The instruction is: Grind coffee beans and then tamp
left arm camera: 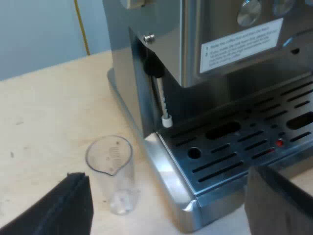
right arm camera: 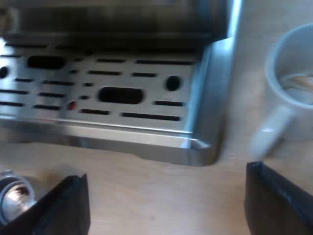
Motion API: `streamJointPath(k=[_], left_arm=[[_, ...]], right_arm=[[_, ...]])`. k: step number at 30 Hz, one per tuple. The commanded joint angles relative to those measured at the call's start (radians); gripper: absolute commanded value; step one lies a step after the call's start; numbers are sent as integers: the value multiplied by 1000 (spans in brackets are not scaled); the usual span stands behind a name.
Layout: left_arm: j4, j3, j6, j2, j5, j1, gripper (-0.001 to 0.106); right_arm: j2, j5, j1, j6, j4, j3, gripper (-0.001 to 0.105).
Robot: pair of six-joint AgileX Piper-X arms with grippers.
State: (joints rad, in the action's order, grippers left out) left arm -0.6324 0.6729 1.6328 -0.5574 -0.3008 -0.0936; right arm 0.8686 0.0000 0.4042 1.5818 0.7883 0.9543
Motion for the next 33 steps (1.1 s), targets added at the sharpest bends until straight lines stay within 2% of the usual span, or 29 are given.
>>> streamJointPath(k=[1, 4, 8, 17, 27, 29, 33], left_arm=[[2, 7, 33, 4, -21, 1, 66], [-19, 7, 33, 8, -27, 1, 66], [-107, 7, 33, 7, -27, 1, 66], [-156, 7, 33, 31, -27, 1, 66], [-156, -2, 33, 220, -2, 1, 66], [-156, -21, 71, 276, -2, -3, 66], [-162, -57, 74, 373, -2, -4, 66]], right_arm=[[-42, -66, -101, 56, 54, 10, 67], [-82, -94, -208, 114, 111, 10, 67], [-147, -94, -318, 212, 167, 10, 67], [-311, -139, -414, 321, 230, -3, 67], [-561, -139, -413, 317, 240, -128, 67], [-642, -142, -413, 298, 240, -165, 67], [-753, -158, -413, 281, 240, -212, 67]])
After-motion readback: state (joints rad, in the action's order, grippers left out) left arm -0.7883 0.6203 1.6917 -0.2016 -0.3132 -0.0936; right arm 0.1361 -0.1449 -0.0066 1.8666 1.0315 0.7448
